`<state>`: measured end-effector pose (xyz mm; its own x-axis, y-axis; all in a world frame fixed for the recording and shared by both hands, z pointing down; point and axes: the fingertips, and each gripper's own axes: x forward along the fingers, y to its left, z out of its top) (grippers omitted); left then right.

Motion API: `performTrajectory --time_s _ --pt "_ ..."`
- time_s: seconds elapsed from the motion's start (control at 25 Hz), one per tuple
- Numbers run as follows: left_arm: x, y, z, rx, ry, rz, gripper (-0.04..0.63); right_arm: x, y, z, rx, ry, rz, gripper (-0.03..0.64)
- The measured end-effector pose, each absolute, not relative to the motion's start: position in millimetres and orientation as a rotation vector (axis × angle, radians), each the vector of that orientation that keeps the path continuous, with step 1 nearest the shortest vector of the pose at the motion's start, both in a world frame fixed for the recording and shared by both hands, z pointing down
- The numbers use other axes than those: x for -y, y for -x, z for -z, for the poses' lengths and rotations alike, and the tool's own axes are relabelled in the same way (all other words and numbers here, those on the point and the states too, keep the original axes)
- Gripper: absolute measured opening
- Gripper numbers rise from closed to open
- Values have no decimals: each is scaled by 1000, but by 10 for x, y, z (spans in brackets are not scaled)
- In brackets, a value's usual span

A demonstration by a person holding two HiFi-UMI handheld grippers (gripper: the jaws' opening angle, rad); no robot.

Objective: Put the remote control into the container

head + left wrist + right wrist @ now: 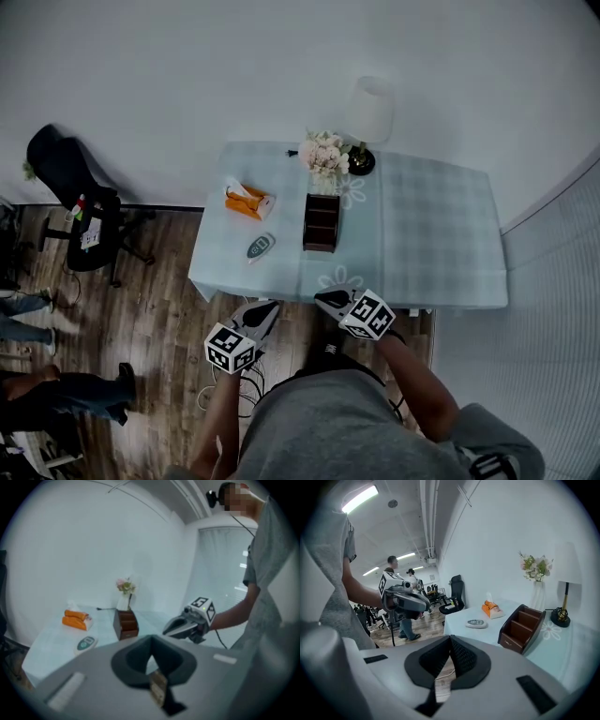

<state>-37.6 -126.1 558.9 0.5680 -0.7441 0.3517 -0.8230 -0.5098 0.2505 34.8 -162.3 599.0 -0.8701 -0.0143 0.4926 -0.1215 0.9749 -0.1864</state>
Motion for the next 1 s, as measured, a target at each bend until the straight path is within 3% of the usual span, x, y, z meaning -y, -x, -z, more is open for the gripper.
performTrajectory --time_s 1.0 --pt "1978 547 -5787 1318 -2323 -292 0 2255 -412 -6199 2590 -46 -336 17"
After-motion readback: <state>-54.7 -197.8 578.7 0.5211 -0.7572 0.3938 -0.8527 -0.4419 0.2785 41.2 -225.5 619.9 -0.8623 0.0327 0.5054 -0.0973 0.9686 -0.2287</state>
